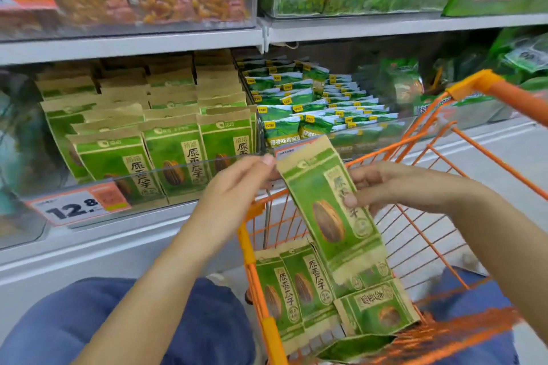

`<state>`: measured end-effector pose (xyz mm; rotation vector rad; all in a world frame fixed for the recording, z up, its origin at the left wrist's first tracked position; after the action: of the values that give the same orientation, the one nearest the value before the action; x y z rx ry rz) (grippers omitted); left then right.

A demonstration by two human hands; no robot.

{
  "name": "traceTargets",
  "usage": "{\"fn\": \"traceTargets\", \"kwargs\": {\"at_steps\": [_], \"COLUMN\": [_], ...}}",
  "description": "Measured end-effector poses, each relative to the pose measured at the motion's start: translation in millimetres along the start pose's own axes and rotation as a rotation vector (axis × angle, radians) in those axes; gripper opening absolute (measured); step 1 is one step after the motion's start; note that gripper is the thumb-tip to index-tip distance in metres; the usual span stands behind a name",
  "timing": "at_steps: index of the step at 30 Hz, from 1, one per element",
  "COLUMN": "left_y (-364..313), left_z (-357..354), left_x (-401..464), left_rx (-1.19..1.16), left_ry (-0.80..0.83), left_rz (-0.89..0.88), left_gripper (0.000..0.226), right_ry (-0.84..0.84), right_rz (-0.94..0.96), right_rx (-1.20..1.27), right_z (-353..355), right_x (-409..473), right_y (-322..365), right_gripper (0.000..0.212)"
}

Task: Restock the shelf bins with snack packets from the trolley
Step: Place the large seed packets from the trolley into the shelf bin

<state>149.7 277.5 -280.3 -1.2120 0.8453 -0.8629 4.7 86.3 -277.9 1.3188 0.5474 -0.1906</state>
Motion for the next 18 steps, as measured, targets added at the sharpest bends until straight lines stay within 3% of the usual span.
{"fn": "traceTargets", "kwargs": {"at_steps": [3,8,12,14,18], "left_y": [-11,-10,-12,-14,-18], "left_z": [11,50,83,97,147], "left_x": [-11,-30,-52,-65,-105], "left_rx": [-0.121,-0.020,0.006,0.056,0.234], "left_ry": [0.024,-0.070,-0.229,-0.299,-0.541], "left_rz": [0.073,0.029,-0.007,-0.018,-0.114], "left_gripper": [0.022,0.008,0.007,0.008,0.013], "right_ry": [-0.049,-0.081,-0.100,-0.150,-0.437], "right_rz": [0.092,0.166,0.290,0.368,0.542], "right_rx": [0.059,0.047,0.057,0.083,-0.041], "right_z": [-15,-35,-55,-64,-70], "right_x": [23,64,99,118,150], "right_y": [21,44,72,87,105], "right_gripper": [0.035,0.043,0.021,0.005,0.010]}}
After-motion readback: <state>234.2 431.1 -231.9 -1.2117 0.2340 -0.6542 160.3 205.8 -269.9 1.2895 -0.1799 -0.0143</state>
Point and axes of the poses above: each hand's wrist, its own x-axis towards the middle knuckle, its own z-axis out of the back of the hand, y = z × x, the point moved 3 cm from there along x, towards the middle knuckle, and after that the axes turned 13 degrees about y, right-handed, at the moved point
